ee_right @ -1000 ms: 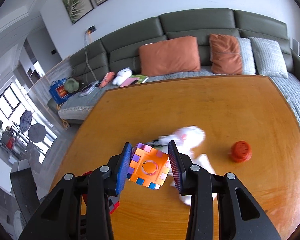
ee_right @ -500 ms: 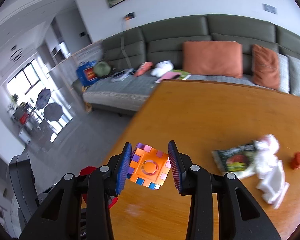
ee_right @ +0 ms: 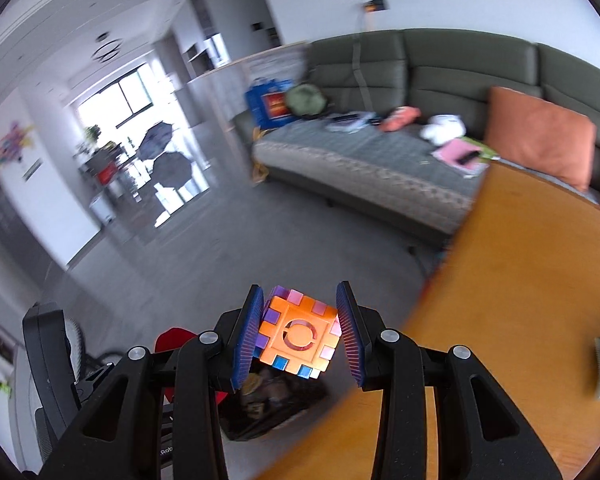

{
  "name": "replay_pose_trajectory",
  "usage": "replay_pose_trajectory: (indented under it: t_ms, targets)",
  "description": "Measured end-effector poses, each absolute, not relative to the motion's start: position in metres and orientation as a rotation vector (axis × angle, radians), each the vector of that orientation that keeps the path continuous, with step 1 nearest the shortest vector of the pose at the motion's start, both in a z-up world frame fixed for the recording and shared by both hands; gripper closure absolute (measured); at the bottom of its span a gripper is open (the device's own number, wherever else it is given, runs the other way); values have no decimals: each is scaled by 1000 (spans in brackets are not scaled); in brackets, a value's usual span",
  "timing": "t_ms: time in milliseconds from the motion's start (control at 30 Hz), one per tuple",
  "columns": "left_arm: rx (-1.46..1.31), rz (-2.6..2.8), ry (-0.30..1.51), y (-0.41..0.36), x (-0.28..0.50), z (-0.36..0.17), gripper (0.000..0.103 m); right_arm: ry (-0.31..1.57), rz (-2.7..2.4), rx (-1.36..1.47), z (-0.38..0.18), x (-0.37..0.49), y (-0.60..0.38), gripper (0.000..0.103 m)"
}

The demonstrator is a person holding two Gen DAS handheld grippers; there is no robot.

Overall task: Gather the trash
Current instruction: 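Carry the paddle and toy block off the table to the black bin, then open both tools over the bin to drop the paddle and block, then move both open tools back over the table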

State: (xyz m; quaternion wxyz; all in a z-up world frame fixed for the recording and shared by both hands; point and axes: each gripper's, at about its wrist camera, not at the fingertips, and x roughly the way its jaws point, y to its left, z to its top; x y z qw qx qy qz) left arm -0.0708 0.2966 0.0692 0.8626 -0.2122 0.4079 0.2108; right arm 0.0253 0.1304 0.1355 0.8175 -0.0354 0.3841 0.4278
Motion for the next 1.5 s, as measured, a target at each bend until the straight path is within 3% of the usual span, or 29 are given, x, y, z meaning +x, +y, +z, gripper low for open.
replay_pose_trajectory:
  t_ms: [433,467,500,533,967,1500]
  targets:
    - [-574,709,904,417,-156,34,23,898,1163,-196,109,-46,279,62]
    - [-583,719,914,425,-158,30,20,910,1173,-205,108,-48,290,47]
    - [-585,750,927,433,-160,27,8,914,1168,-212,107,-51,295,39]
    - [-583,772,933,440,-162,26,6,904,1158,-212,109,-51,302,34]
    - [-621,818,921,446,-170,25,6,885,1147,-195,115,-43,294,34]
    - [-484,654,850,367,-113,70,6,827,960,-95,145,1,158,34]
